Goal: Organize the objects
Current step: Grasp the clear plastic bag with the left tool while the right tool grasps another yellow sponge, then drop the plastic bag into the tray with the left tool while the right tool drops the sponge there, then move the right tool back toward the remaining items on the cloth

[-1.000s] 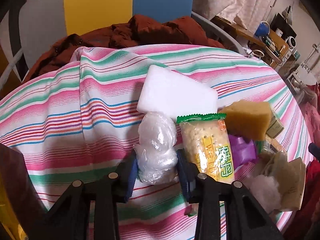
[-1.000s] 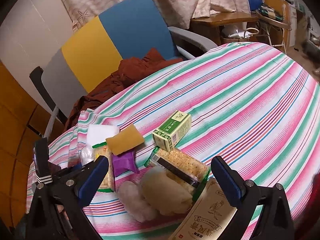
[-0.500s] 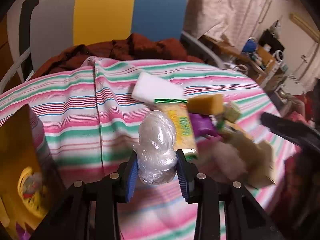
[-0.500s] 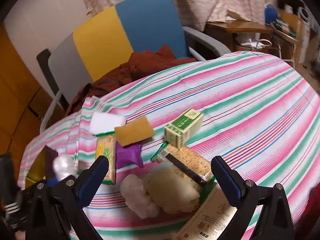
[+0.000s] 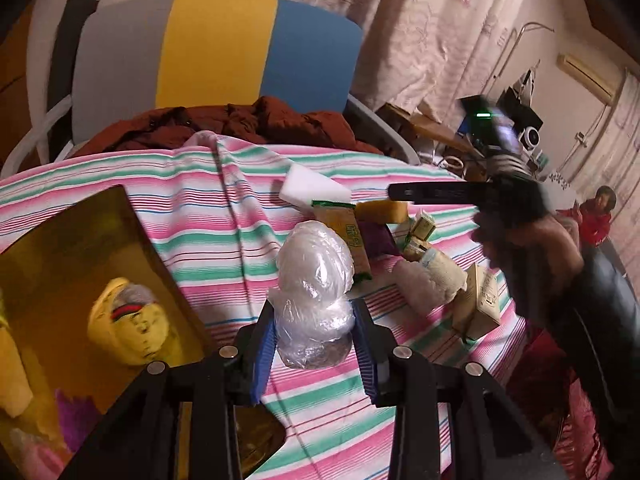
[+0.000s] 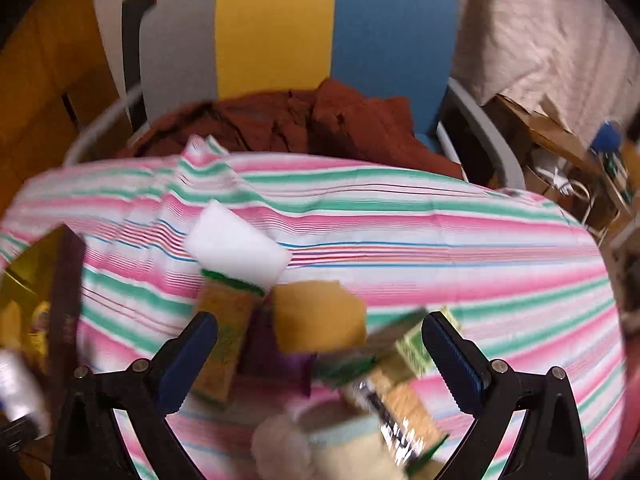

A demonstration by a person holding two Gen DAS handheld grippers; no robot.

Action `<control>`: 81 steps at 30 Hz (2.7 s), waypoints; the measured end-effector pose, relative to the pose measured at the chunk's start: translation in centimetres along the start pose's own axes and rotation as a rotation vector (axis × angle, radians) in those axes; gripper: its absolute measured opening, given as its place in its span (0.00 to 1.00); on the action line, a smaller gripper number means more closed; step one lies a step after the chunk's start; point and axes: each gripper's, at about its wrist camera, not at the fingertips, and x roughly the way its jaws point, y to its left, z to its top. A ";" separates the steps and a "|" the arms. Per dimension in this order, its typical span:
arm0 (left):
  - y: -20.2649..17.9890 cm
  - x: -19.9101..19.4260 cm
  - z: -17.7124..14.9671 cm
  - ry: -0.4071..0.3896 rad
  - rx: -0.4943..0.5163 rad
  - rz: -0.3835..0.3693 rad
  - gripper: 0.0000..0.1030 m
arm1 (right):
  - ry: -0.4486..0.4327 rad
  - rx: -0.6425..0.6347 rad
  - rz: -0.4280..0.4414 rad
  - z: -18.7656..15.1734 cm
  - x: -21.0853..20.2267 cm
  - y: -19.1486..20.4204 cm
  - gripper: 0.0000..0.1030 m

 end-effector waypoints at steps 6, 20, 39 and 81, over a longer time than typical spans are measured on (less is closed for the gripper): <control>2.5 -1.6 -0.8 -0.019 -0.056 0.021 0.35 | 0.170 -0.016 0.000 0.6 4.9 0.1 0.70; 8.3 -4.8 -2.7 -0.069 -0.191 0.121 0.35 | -0.065 0.086 0.008 -1.3 -4.4 -0.2 0.56; 21.6 -11.9 -4.0 -0.154 -0.436 0.495 0.56 | -0.148 -0.065 0.589 0.0 -7.7 26.4 0.82; 7.3 -10.4 -8.2 -0.132 -0.127 0.468 0.56 | -0.242 -0.165 0.211 -10.1 -10.2 18.0 1.00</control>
